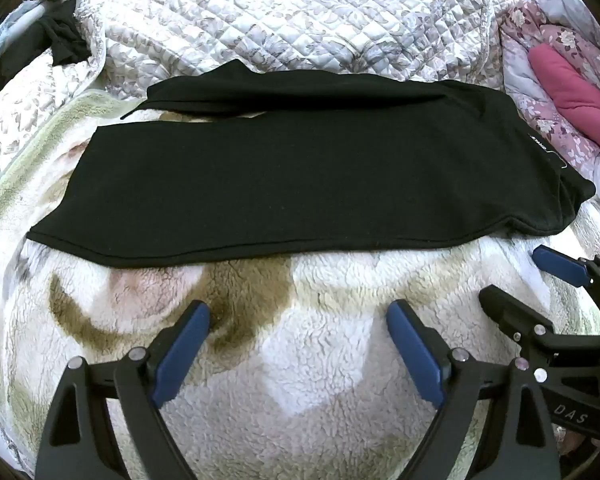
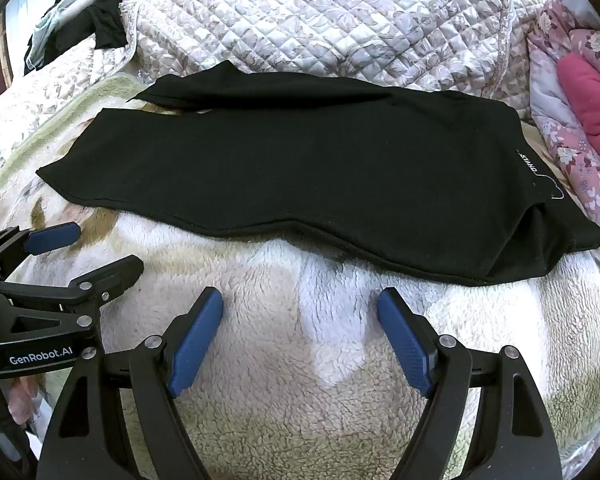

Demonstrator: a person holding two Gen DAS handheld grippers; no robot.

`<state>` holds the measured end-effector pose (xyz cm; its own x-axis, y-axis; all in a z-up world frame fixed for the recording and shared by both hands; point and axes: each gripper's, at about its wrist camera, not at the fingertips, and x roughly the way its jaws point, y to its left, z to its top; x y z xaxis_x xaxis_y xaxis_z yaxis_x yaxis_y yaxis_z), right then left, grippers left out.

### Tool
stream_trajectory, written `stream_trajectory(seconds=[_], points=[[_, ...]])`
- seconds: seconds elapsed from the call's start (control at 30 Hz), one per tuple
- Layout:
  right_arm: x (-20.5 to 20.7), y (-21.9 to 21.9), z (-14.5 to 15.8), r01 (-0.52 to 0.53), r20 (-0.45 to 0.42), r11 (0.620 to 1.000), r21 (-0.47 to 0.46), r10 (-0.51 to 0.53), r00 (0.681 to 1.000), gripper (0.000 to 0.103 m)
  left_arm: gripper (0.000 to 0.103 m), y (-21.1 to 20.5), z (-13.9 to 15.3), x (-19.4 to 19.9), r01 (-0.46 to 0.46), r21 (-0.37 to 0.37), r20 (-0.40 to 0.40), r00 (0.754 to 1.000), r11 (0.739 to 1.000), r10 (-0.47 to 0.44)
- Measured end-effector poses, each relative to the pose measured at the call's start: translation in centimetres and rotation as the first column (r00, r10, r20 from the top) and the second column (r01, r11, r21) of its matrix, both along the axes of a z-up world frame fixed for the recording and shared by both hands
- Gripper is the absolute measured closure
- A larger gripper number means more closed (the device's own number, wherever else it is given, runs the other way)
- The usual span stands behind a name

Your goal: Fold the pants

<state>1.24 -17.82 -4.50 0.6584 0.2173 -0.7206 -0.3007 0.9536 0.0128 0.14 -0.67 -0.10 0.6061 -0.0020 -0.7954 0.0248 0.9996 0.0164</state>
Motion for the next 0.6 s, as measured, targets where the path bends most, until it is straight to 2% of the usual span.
stream_trajectory(seconds=[0.6], points=[[-0.11,0.16,0.12,0.0,0.0,1.0,-0.002,0.0,1.0,0.023,0.011,0.01,0.0,0.0,0.0,0.001,0.0,1.0,1.0,0.0]])
